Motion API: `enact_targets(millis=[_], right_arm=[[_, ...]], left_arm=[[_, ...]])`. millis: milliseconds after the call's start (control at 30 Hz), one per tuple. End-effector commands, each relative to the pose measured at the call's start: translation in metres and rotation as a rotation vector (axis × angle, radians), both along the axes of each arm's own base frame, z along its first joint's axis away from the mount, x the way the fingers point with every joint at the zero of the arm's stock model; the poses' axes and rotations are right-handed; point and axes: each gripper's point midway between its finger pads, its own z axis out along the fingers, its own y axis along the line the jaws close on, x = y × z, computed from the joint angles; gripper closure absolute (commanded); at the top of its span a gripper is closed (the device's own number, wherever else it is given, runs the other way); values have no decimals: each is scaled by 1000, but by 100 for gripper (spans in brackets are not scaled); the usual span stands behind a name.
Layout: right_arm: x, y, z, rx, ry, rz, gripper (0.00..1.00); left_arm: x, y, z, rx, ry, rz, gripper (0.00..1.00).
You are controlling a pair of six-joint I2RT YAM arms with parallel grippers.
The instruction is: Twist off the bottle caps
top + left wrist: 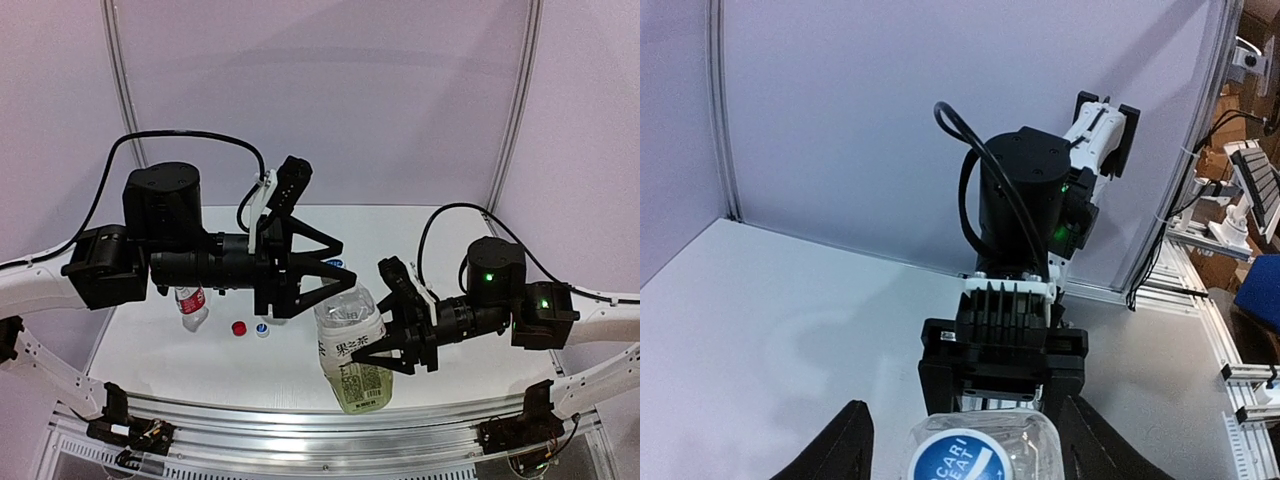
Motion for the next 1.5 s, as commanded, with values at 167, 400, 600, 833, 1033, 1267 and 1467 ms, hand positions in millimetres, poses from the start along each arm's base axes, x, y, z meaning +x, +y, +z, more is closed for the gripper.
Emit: enact_targets(millis=[167, 400, 600, 833, 1033, 1267, 1467], right_arm=[[-2, 2, 6, 15, -8, 15, 81], [-1, 2, 6, 15, -13, 7, 81], [17, 0, 4, 3, -30, -93, 81], [73, -13, -11, -91, -71, -424, 82], [86, -23, -11, -101, -86, -511, 84], [82, -21, -11, -101, -83, -492, 85], [71, -17, -7, -78, -71, -419, 85]], left_arm=[[10, 2, 13, -32, 7, 23, 71], [18, -2, 4, -9, 33, 53, 90], [41, 1, -1, 2, 85, 230, 91], [88, 14, -21, 19, 177, 672, 90], [97, 8, -23, 3, 202, 738, 86], [84, -4, -15, 15, 159, 647, 45], [61, 15, 1, -2, 48, 516, 18]])
